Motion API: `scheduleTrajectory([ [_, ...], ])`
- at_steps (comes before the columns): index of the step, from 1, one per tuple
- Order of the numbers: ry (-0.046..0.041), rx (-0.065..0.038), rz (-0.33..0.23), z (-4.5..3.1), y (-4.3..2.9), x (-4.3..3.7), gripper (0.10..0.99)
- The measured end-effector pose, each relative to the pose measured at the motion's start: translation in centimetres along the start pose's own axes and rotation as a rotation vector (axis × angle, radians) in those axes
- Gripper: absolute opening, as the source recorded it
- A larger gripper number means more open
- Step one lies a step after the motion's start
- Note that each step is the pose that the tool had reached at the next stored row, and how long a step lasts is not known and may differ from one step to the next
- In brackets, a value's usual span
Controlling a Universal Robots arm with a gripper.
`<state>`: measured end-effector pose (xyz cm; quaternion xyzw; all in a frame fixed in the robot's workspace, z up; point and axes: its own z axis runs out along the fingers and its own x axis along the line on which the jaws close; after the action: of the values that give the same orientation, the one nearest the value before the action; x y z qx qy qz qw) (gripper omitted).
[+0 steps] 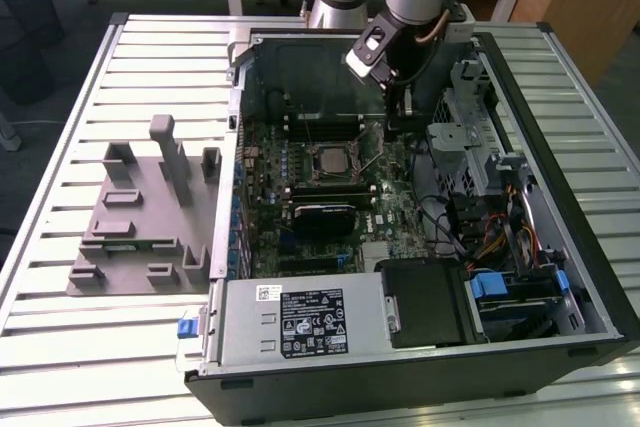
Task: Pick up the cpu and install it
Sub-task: 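Close the cpu cover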
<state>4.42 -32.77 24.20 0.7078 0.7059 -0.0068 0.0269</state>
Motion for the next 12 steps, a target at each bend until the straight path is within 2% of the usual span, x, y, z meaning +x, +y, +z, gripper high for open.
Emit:
scheduleTrajectory([
  [7,0.0,0.0,0.001,-0.04,-1.6,-0.01,0.106],
  [12,0.0001,0.0,0.001,-0.07,-3.2,-0.01,0.106],
])
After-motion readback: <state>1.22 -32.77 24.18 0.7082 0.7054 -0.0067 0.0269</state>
